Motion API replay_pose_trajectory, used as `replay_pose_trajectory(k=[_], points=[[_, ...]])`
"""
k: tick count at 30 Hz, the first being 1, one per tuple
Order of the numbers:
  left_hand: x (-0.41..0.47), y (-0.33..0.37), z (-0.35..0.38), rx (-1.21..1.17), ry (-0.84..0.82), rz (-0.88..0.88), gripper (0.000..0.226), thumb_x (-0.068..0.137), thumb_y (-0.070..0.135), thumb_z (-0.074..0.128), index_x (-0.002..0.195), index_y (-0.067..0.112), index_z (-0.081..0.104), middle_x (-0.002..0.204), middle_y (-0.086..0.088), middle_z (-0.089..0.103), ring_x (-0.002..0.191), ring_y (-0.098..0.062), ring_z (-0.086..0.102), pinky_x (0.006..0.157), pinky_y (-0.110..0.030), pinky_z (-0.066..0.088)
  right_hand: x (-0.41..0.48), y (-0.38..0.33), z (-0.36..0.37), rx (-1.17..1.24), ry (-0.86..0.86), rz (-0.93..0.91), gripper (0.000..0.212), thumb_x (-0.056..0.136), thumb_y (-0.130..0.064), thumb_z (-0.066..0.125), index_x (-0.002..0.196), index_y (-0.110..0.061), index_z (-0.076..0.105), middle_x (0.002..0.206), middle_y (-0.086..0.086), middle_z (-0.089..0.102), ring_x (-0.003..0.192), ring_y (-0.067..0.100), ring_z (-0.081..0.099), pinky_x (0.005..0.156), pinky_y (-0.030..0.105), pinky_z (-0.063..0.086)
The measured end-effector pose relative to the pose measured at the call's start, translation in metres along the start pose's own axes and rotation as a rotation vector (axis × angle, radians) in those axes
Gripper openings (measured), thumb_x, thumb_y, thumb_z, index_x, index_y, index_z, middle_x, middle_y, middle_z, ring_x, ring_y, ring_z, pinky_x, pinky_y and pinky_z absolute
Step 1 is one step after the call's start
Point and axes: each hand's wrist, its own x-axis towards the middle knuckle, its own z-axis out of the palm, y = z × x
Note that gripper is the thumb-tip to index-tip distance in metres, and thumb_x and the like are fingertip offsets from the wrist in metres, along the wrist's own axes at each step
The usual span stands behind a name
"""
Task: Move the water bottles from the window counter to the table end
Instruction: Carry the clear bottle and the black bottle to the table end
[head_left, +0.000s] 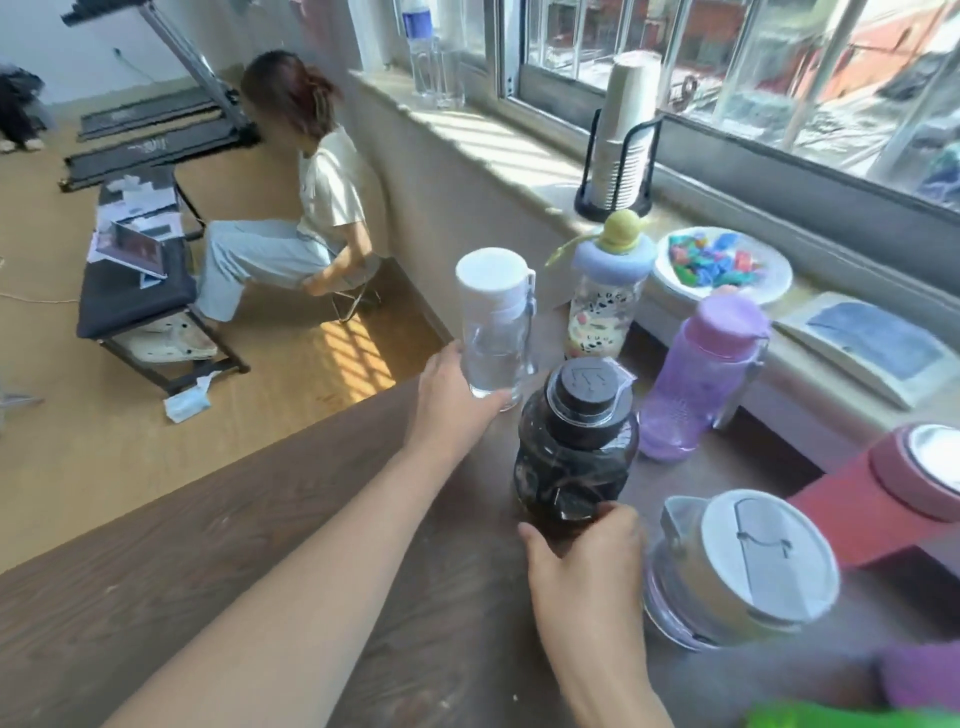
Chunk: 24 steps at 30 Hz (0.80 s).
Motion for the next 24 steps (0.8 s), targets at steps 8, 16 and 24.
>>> replay_pose_trajectory(k=[8,16,24], points=[[0.014,0.005,0.016,-0.088,0.044,-0.085,0.072,0.077,0.049,0.085,0.136,0.020,0.056,0.133,-0.005,0.069,0.124,-0.031,0.065,0.102,-0.051,0.056,0.010,0.021,0.016,0.149,0.101,-0.050,0.084,0.070,-0.017,0.091,0.129,-0.017,0.031,0.127,0.009,0.051,0.119,0.031,0.051,0.101,0.048,0.045],[0.012,-0.003,0.014,-0.162,0.083,-0.110,0.068,0.066,0.037,0.094,0.123,0.022,0.060,0.121,-0.002,0.075,0.114,-0.026,0.071,0.098,-0.048,0.060,0.017,0.020,0.024,0.187,0.120,-0.069,0.109,0.068,-0.014,0.091,0.152,-0.012,0.023,0.147,0.014,0.047,0.136,0.032,0.040,0.113,0.051,0.035],[-0.010,-0.036,-0.010,-0.191,0.111,-0.100,0.074,0.056,0.045,0.092,0.122,0.032,0.062,0.116,0.006,0.076,0.109,-0.020,0.072,0.095,-0.045,0.061,0.030,0.020,0.019,0.492,-0.022,-0.074,0.126,0.061,0.000,0.092,0.157,-0.027,0.014,0.155,-0.001,0.040,0.142,0.015,0.043,0.119,0.046,0.034]])
